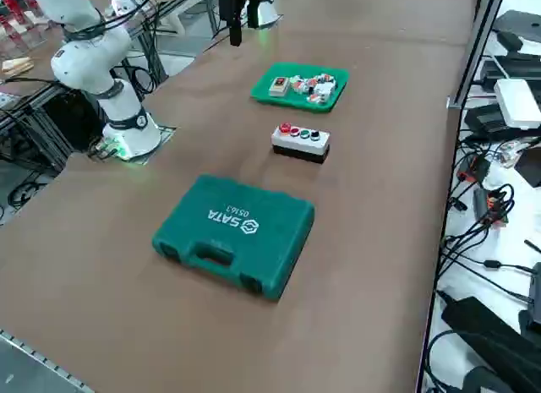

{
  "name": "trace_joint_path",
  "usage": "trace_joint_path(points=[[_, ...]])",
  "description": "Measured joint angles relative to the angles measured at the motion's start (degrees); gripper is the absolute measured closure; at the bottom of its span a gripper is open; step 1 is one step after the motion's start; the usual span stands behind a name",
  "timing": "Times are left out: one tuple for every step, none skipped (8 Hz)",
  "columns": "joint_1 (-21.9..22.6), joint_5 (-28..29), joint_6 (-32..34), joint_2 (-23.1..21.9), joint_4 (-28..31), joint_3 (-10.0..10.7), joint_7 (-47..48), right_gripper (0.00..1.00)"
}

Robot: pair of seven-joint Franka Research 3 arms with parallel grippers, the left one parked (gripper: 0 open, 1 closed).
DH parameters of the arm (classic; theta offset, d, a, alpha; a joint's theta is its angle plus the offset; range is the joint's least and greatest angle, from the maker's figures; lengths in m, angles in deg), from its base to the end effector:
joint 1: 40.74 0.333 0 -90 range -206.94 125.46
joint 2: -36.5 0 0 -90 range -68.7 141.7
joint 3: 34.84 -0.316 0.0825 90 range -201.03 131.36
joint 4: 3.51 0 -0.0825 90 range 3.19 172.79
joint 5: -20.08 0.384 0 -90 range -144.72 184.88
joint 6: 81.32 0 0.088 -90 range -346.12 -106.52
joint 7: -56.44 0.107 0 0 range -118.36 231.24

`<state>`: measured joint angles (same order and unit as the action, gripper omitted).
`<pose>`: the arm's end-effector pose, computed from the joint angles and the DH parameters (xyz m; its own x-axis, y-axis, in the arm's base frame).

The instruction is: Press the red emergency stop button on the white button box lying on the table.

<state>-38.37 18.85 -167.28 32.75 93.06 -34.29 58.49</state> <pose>0.5237 0.0141 0.6005 0.9929 -0.0056 -0.1186 -0.0027 -0.9997 0.0251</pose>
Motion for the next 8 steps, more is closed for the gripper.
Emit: trace_joint_path(points=[[-0.01, 0.0, 0.0, 0.0, -0.01, 0.01, 0.0, 0.0], [-0.03, 0.0, 0.0, 0.0, -0.05, 0.04, -0.03, 0.0], [-0.05, 0.0, 0.0, 0.0, -0.15, 0.04, -0.04, 0.0], [-0.06, 0.0, 0.02, 0.0, -0.27, 0.06, 0.01, 0.0], [-0.06, 0.0, 0.03, 0.04, -0.28, 0.06, 0.03, 0.0], [-0.06, 0.0, 0.05, 0.19, -0.28, 0.06, 0.02, 0.0], [-0.06, 0.0, 0.06, 0.46, -0.28, 0.06, 0.01, 0.0], [-0.06, -0.01, 0.07, 0.87, -0.29, 0.06, 0.01, 0.0]])
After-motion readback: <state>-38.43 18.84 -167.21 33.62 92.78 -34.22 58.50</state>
